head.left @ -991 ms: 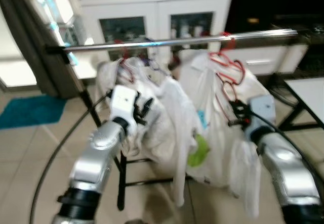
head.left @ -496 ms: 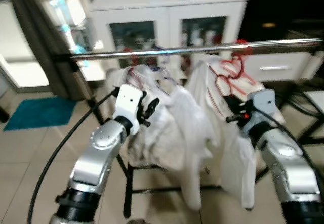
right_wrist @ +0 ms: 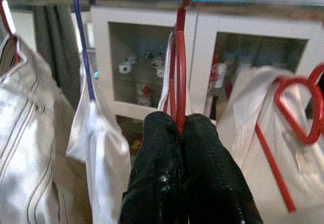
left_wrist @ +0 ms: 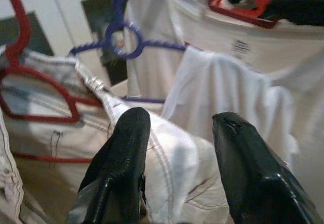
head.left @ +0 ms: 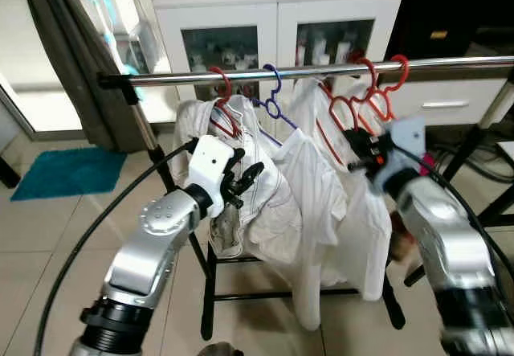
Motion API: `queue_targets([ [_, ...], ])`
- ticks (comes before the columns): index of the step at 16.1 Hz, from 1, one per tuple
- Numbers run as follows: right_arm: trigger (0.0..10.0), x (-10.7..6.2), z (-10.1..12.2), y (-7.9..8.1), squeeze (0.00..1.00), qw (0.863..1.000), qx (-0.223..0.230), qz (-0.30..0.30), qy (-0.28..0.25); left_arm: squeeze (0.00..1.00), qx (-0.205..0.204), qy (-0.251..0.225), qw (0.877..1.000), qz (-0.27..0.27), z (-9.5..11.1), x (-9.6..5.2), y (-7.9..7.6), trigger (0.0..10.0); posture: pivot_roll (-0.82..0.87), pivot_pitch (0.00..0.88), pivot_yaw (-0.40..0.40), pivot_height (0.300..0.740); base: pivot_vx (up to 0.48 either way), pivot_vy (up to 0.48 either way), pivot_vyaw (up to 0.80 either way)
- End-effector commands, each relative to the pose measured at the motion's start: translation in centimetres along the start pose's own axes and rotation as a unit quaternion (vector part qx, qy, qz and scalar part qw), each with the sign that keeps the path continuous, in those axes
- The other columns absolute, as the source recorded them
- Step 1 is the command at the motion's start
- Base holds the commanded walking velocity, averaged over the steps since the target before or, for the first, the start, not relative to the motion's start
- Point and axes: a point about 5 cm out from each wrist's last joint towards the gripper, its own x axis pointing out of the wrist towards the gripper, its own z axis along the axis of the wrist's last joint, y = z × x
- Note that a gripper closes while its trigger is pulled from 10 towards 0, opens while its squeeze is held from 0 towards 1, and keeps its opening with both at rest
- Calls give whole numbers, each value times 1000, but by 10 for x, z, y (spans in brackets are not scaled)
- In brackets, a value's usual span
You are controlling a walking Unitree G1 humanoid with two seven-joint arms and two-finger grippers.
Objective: Hang hanger
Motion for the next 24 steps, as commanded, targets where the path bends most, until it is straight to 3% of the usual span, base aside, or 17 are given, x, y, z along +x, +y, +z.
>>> queue_targets([
  [1, 10000, 6, 6, -6, 0, 1000, 2, -18, -2, 0, 11, -10, 1000, -15, 10, 2, 0, 10000, 55, 0, 59, 740, 0, 0, 0],
  [6, 10000, 43, 3, -11, 0, 998, -18, -33, 58, 0, 24, -4, 999, -26, 13, -2, 2, 10000, 63, 0, 58, 740, 0, 0, 0],
  [11, 10000, 75, 19, -11, 0, 996, -36, -21, 75, 0, 23, -10, 998, -49, 18, -3, -3, 10000, 76, 0, 51, 740, 0, 0, 0],
  [14, 10000, 80, 13, -7, 0, 993, -48, -6, 109, 0, 24, -7, 999, -48, 17, -5, -2, 10000, 79, 0, 49, 740, 0, 0, 0],
  [19, 10000, 83, -3, 0, 0, 983, -24, -2, 180, 0, 20, 0, 998, -52, 14, -6, -5, 10000, 75, 0, 52, 740, 0, 0, 0],
  [24, 10000, 85, -1, -2, 0, 983, -27, -6, 180, 0, 22, 5, 998, -51, 12, -6, -5, 10000, 74, 0, 50, 740, 0, 0, 0],
])
